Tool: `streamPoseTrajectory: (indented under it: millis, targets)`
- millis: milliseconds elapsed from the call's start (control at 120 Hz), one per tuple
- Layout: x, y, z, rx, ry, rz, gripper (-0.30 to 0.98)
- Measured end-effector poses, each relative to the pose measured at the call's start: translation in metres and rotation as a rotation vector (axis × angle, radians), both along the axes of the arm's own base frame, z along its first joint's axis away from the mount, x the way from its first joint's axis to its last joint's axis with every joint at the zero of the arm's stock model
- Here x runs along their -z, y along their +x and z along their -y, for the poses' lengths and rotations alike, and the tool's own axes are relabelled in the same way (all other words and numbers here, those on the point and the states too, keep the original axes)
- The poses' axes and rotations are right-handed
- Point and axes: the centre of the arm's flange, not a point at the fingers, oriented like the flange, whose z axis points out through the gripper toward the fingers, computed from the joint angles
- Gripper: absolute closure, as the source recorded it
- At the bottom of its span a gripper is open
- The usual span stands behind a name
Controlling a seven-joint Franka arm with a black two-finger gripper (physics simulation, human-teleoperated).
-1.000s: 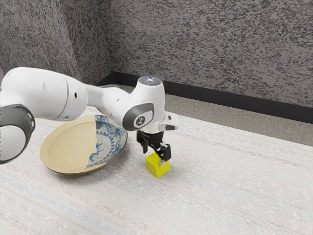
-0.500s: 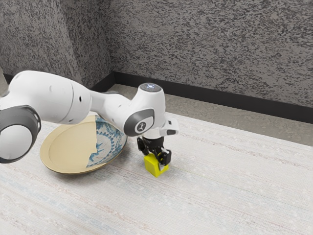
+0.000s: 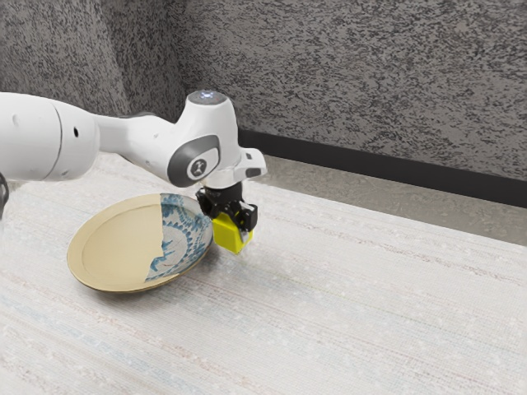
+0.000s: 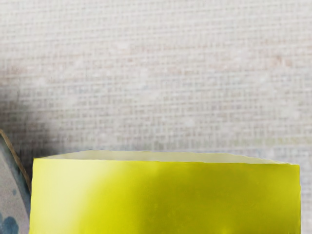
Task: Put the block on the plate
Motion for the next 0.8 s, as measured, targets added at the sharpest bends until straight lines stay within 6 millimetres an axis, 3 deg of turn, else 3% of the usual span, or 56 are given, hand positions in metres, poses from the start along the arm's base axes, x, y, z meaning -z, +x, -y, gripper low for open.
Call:
streamPoseTrajectory:
  millis: [67, 133, 250, 342, 433, 583, 667, 800]
  targets:
    - [-0.02, -0.012, -0.041, -0.067, 0.003, 0.011, 0.3]
    - [-0.023, -0.021, -0.089, -0.15, 0.006, 0.0, 0.31]
    - [-0.004, -0.032, -0.159, -0.272, 0.007, -0.041, 0.3]
    - [0.022, -0.037, -0.192, -0.33, 0.002, -0.081, 0.29]
    - [0.035, -0.038, -0.202, -0.351, -0.001, -0.092, 0.28]
    - [0.033, -0.038, -0.211, -0.369, -0.006, -0.08, 0.15]
    - [0.01, -0.042, -0.209, -0.367, -0.004, -0.046, 0.1]
    - [-0.05, -0.052, -0.188, -0.334, 0.004, 0.016, 0.05]
